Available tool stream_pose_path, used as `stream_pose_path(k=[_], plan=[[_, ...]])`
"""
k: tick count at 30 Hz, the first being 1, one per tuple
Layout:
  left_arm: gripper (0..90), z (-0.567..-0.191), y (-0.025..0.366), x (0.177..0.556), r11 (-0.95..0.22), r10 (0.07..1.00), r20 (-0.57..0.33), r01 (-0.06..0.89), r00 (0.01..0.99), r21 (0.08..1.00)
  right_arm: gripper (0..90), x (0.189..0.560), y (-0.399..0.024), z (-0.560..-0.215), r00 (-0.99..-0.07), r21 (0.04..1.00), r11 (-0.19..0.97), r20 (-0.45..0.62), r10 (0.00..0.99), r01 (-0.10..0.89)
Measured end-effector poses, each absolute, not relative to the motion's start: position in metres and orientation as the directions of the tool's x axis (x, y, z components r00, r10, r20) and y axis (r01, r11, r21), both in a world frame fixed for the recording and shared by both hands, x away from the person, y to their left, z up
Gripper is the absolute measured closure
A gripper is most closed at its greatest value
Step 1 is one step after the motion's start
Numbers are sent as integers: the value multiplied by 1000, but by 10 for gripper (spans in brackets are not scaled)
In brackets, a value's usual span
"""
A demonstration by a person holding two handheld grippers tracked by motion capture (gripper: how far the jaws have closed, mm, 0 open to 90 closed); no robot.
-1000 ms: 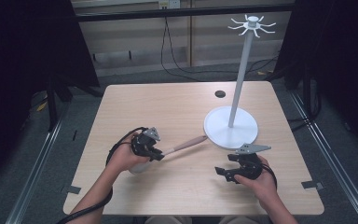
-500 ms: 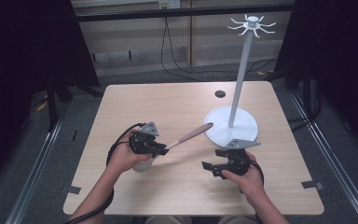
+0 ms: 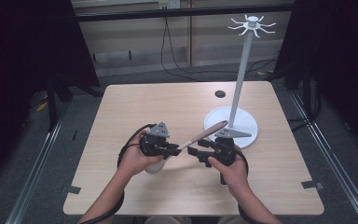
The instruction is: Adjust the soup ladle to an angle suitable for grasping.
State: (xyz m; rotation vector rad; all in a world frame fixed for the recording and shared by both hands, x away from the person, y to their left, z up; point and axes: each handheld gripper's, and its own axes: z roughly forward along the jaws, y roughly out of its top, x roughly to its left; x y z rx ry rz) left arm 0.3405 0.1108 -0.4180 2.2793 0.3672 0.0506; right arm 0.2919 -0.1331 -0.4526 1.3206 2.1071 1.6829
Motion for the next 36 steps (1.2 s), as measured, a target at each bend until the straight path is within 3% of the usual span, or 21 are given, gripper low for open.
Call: stream_pose_path(k=[6,15,27,36], plan=[[782,-416,107,336,-585,293,-87,250,952,772,567,294,-135,-442,-576,854,-107,431,695,509],[782,-409,102,331,-545,311,-89,255,946,799,686,293,-138,-428,-548,837,-233,509,664,496],[780,-414,94,330,-488,353,-134,304,926,818,769,296,-137,-420,-545,810,-278,560,624,516],[773,-416,88,330,-423,348,-181,326,920,845,777,297,-139,-415,-568,830,-284,540,621,480]])
